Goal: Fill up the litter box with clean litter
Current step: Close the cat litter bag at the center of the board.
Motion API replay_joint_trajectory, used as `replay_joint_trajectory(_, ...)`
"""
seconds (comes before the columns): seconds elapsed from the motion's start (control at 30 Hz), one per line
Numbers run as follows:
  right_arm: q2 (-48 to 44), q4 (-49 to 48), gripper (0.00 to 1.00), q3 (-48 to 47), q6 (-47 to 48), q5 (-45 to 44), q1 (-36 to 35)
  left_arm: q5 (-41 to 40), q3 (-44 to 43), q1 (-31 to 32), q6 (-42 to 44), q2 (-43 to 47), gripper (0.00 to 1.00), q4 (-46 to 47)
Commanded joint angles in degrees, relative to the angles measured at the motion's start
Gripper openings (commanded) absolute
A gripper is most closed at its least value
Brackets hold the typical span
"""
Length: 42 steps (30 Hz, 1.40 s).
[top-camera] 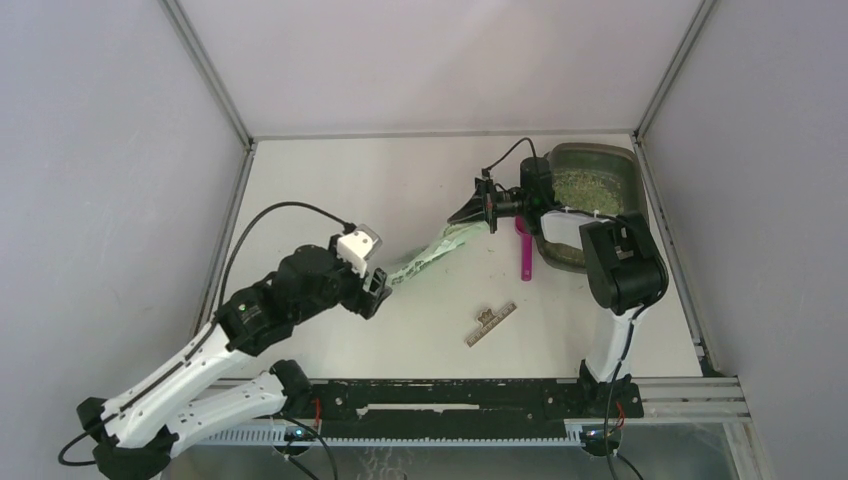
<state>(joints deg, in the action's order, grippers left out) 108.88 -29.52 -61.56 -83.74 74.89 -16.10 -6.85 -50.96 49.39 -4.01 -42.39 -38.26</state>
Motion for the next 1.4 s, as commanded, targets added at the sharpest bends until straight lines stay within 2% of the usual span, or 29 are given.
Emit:
replay_joint_trajectory(0.0,0.1,-7.4,0.03,-2.6,-4.5,1.2,-0.2,2.8,2.2,2.5,0.6,-2.1,0.77,5.8)
replay_joint_trajectory(0.13,0.5,-9.7,0.02,-2.6,-6.5,1.1,-0.2,0.0,3.1,4.7,0.6,-4.5,0.76,6.8)
replay_joint_trajectory(0.17,0.6,-10.3,0.02,-2.6,-7.2,1.1,-0.3,-1.1,3.0,5.0,0.8,-5.1,0.71,6.7)
replay_joint_trajectory(0.2,0.7,-11.1,0.02,-2.6,-7.7,1.1,-0.3,-1.6,2.7,5.2,1.1,-5.7,0.62,6.6)
replay_joint_trajectory(0.23,0.8,-11.7,0.02,-2.7,-8.2,1.1,-0.4,-3.8,1.9,5.4,1.0,-6.3,0.43,6.5)
replay_joint_trajectory(0.27,0.8,-12.0,0.02,-2.7,-8.4,1.1,-0.5,-5.9,1.3,5.5,0.8,-7.0,0.29,6.5)
replay_joint_trajectory(0.37,0.6,-13.2,0.02,-2.6,-9.2,1.0,-0.7,-10.8,-0.3,5.9,1.8,-9.6,0.02,5.1)
replay_joint_trajectory(0.53,-0.6,-13.3,0.02,-2.6,-9.3,0.8,-1.2,-24.3,-1.9,10.3,2.5,-11.1,0.00,3.5)
replay_joint_trajectory(0.73,-4.5,-11.6,0.03,1.0,-9.0,-1.9,-1.1,-45.0,-3.2,20.0,3.9,-8.5,0.00,0.2)
replay_joint_trajectory(0.83,-5.1,-14.2,0.03,3.6,-11.5,-3.5,-1.1,-54.7,-2.9,25.2,4.6,-8.9,0.00,0.0)
replay_joint_trajectory(0.97,-6.0,-14.8,0.03,5.3,-13.8,-4.8,-0.9,-63.4,-1.4,31.3,6.1,-12.1,0.00,0.0)
replay_joint_trajectory(1.13,-6.6,-7.6,0.06,4.8,-5.8,-5.0,0.6,-70.9,-0.5,35.9,5.3,-16.0,0.00,-1.2)
replay_joint_trajectory(1.2,-6.2,-1.5,0.14,3.1,0.2,-4.4,0.8,-70.9,-0.5,36.4,4.5,-17.0,0.00,-2.3)
replay_joint_trajectory(1.27,-5.5,0.6,0.31,1.7,4.0,-2.3,0.2,-70.9,0.1,36.5,3.1,-17.9,0.00,-3.4)
replay_joint_trajectory(1.37,-5.7,2.1,0.50,1.7,6.3,-0.2,-0.5,-69.8,-0.3,36.5,2.0,-17.7,0.00,-3.9)
